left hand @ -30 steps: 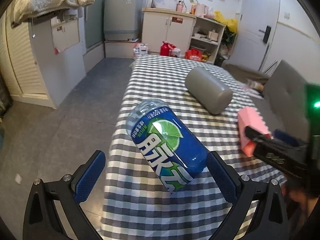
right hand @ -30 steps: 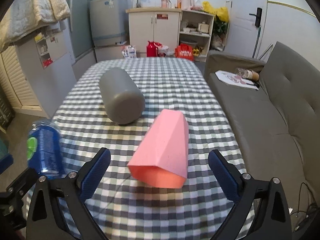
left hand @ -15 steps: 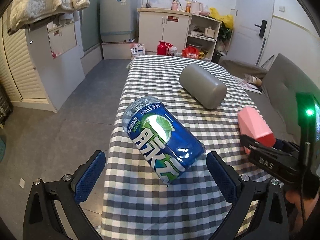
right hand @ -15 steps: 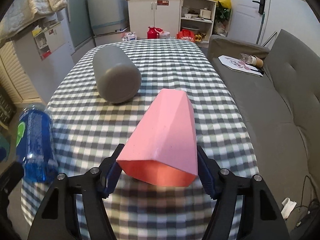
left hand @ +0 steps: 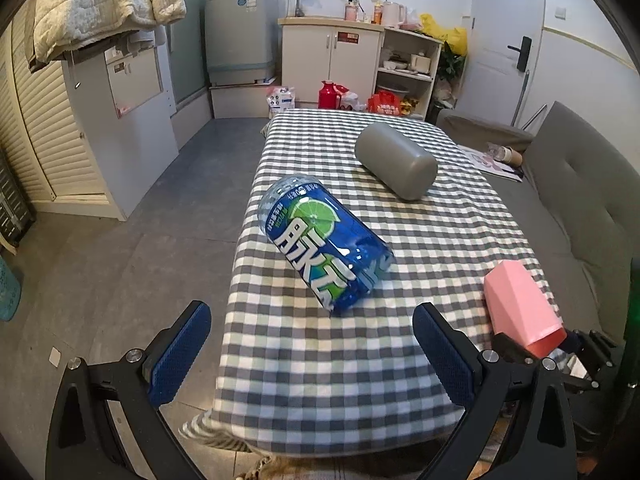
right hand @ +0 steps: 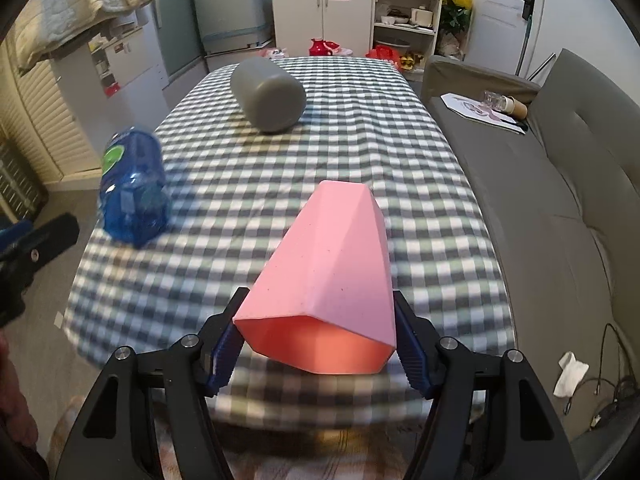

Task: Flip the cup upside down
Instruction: 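Close the right gripper on the pink cup's open rim end, then lift the pink cup with the right gripper toward the left gripper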

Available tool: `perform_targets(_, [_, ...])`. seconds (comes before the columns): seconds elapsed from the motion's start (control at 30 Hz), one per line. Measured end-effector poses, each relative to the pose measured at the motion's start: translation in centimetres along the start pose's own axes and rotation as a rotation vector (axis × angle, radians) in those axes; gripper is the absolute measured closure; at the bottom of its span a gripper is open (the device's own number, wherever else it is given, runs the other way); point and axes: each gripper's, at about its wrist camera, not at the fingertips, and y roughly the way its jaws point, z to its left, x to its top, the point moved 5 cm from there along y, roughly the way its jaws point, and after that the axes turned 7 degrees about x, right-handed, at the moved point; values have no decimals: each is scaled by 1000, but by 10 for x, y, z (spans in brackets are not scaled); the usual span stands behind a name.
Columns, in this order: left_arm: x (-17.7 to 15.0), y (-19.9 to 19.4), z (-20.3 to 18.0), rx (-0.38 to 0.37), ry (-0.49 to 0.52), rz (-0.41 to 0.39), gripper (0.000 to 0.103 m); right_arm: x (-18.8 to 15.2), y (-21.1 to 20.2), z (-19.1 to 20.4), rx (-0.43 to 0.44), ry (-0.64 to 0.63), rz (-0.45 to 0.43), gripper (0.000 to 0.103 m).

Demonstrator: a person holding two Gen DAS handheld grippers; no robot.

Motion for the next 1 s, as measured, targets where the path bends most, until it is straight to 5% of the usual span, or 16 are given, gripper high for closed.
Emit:
perform_targets(0.3, [-6,-8,-2,-2,-5,19,0,-5,0,2,7,1,25,36])
perform_targets(0.4, [-5,-8,-4,8,-4,32,0,-3,-5,1,14,-3,21,21])
perform_targets(0.6, [2,-12,-16,8,-15,56,0,4,-38,-6,19,-9,-39,20])
perform_targets(1.0, [10,-21,-110,-91,99,74,0,17,-87,-82,-114,21,-136,20])
